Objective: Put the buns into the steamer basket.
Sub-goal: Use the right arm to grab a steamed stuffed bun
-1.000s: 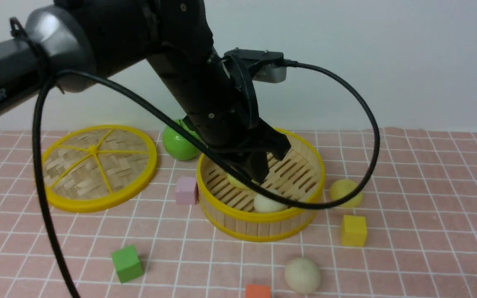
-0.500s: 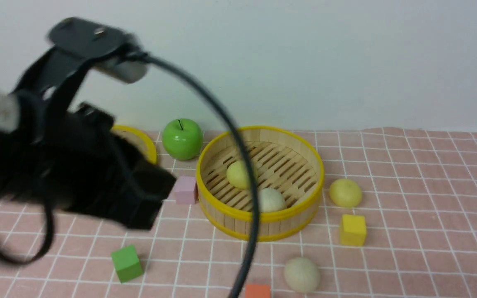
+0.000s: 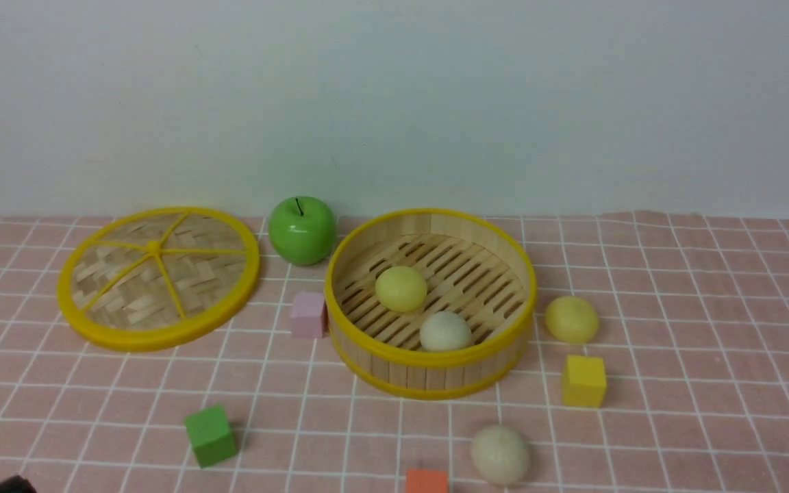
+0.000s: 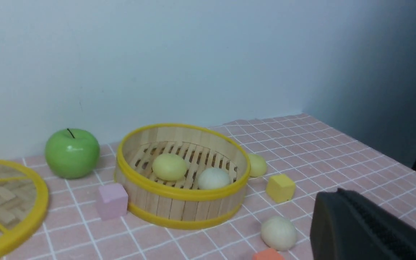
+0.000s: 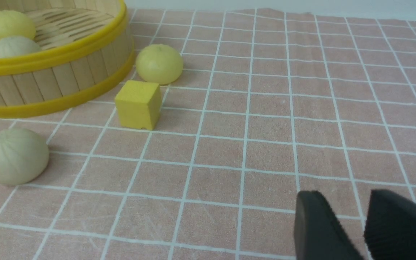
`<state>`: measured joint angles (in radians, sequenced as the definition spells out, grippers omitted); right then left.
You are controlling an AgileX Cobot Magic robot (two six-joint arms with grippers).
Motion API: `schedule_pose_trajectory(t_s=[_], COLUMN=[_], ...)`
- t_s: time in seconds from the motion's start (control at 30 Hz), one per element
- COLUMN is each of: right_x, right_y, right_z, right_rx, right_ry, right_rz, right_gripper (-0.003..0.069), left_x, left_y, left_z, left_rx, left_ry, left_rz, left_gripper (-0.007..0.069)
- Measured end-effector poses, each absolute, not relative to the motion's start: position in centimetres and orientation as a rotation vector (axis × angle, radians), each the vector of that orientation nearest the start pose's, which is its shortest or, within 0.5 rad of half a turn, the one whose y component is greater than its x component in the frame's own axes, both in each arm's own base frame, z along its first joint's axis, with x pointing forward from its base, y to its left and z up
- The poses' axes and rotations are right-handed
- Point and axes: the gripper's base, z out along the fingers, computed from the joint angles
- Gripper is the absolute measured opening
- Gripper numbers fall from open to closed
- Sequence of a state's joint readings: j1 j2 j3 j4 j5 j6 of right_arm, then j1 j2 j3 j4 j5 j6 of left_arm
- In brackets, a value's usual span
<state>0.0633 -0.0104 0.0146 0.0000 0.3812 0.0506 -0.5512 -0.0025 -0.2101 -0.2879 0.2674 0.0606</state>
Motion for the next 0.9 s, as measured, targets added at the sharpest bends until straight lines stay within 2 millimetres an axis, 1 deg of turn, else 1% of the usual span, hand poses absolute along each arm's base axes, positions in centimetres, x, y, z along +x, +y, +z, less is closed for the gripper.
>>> schedule_pose_trajectory(t_s=[0.07, 0.2, 0.27, 0.33, 0.37, 0.5, 0.53, 0.6, 0.67, 0.73, 0.8, 0.87, 0.9], right_x=[5.2, 5.2, 5.2, 5.2, 5.2, 5.4, 5.4, 5.5, 5.6, 5.6, 5.4, 5.2, 5.3], right_y=[0.3, 0.3, 0.3, 0.4, 0.5, 1.0, 1.0, 1.1, 1.0, 1.1, 1.5, 2.1, 2.5], right_z=[17.5, 17.5, 17.5, 17.5, 17.5, 18.2, 18.2, 18.8, 19.3, 19.5, 20.1, 21.8, 23.0], right_rx=[-0.012, -0.012, -0.012, 0.019, 0.057, 0.301, 0.313, 0.43, 0.517, 0.573, 0.559, 0.458, 0.378], right_ry=[1.87, 1.87, 1.87, 1.864, 1.856, 1.756, 1.749, 1.671, 1.599, 1.571, 1.61, 1.715, 1.786], right_rz=[0.079, 0.079, 0.079, 0.117, 0.163, 0.445, 0.458, 0.593, 0.685, 0.752, 0.799, 0.794, 0.77], right_gripper=[0.024, 0.024, 0.024, 0.024, 0.024, 0.024, 0.024, 0.024, 0.024, 0.0236, 0.0209, 0.0168, 0.0142], left_x=[3.3, 3.3, 3.3, 3.3, 3.3, 3.2, 3.2, 3.2, 3.2, 3.2, 3.2, 3.2, 3.2], left_y=[-2.7, -2.6, -2.6, -2.7, -2.8, -2.9, -2.9, -2.9, -2.9, -2.9, -2.9, -2.9, -2.9], left_z=[25.7, 26.0, 25.8, 25.5, 25.3, 24.7, 24.7, 24.6, 24.6, 24.5, 24.5, 24.5, 24.5], left_rx=[0.307, 0.293, 0.298, 0.309, 0.317, 0.341, 0.343, 0.348, 0.348, 0.348, 0.348, 0.348, 0.348], left_ry=[1.508, 1.473, 1.497, 1.528, 1.547, 1.606, 1.61, 1.623, 1.625, 1.626, 1.628, 1.628, 1.629], left_rz=[-0.657, -0.654, -0.659, -0.661, -0.661, -0.66, -0.66, -0.659, -0.66, -0.661, -0.662, -0.662, -0.661], left_gripper=[-0.0014, -0.0014, -0.0014, -0.0014, -0.0014, -0.0014, -0.0014, -0.0014, -0.0014, -0.0014, -0.0014, -0.0014, -0.0014])
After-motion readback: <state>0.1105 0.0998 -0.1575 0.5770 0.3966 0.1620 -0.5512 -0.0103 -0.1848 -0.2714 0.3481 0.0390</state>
